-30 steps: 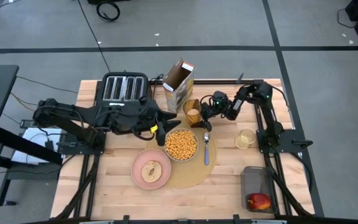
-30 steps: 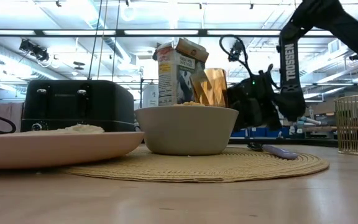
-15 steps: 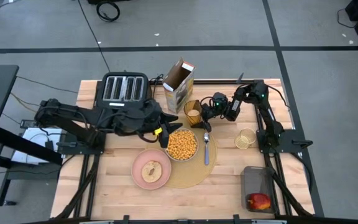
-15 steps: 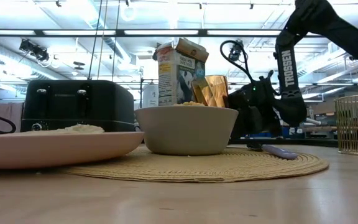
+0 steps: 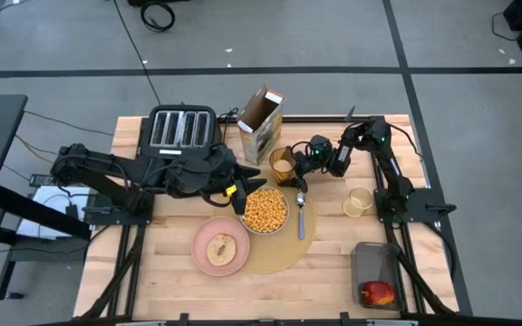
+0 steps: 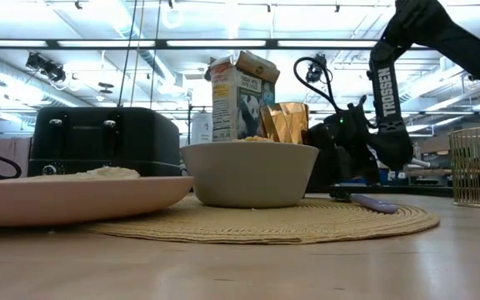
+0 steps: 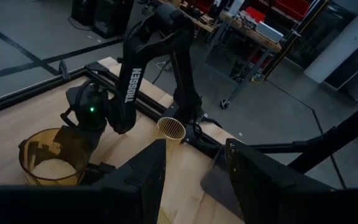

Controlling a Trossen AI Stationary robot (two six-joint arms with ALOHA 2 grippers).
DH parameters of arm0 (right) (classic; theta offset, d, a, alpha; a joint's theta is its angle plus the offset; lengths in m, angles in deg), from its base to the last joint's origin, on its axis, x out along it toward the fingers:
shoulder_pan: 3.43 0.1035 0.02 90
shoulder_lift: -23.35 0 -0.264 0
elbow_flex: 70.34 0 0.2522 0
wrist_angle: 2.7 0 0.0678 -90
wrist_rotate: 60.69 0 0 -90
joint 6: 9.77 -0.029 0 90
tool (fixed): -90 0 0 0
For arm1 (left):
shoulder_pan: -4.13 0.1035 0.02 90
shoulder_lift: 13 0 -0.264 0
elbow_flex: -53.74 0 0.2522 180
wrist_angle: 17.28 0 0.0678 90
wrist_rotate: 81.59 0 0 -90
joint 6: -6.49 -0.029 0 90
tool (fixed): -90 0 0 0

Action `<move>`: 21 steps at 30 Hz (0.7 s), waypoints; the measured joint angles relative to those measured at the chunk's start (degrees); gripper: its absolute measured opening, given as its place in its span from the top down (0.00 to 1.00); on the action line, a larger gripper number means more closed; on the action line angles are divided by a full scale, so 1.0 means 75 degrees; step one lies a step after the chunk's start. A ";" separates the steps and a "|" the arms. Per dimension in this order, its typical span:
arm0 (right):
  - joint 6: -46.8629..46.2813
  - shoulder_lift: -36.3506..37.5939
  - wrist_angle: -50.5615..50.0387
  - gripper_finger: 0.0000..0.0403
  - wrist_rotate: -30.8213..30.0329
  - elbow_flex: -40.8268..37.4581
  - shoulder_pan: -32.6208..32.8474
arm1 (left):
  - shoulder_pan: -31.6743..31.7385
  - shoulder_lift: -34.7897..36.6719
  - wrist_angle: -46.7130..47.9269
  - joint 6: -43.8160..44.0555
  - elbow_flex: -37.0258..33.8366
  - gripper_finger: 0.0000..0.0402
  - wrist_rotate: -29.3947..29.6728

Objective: Arrange a breakfast setting
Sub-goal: Put the yellow cup on the brown placemat to the top right of the gray bowl

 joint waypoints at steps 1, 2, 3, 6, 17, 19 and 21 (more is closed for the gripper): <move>0.0003 0.0000 0.0008 0.11 -0.0001 -0.0027 0.0000 | 0.0000 0.0000 0.0003 0.0031 0.0000 0.57 0.0000; 0.0003 0.0000 0.0005 0.10 -0.0003 -0.0056 0.0003 | 0.0000 0.0000 0.0013 0.0037 0.0000 0.57 0.0000; 0.0006 0.0000 0.0005 0.10 -0.0006 -0.0085 0.0003 | 0.0000 0.0000 0.0013 0.0038 0.0000 0.57 0.0000; 0.0032 0.0143 -0.0100 0.07 -0.0040 -0.0189 0.0003 | 0.0000 0.0006 0.0024 0.0049 0.0000 0.57 0.0000; 0.0514 0.1444 -0.1610 0.05 -0.0356 -0.0637 0.0009 | -0.0012 0.0139 0.0738 0.0455 0.0000 0.57 -0.0022; 0.0577 0.1717 -0.1902 0.05 -0.0475 -0.0797 0.0009 | -0.0033 0.0311 0.0808 0.0452 0.0000 0.57 -0.0046; 0.0590 0.2031 -0.2105 0.05 -0.0597 -0.0953 0.0009 | -0.0078 0.0470 0.0962 0.0435 0.0000 0.57 -0.0041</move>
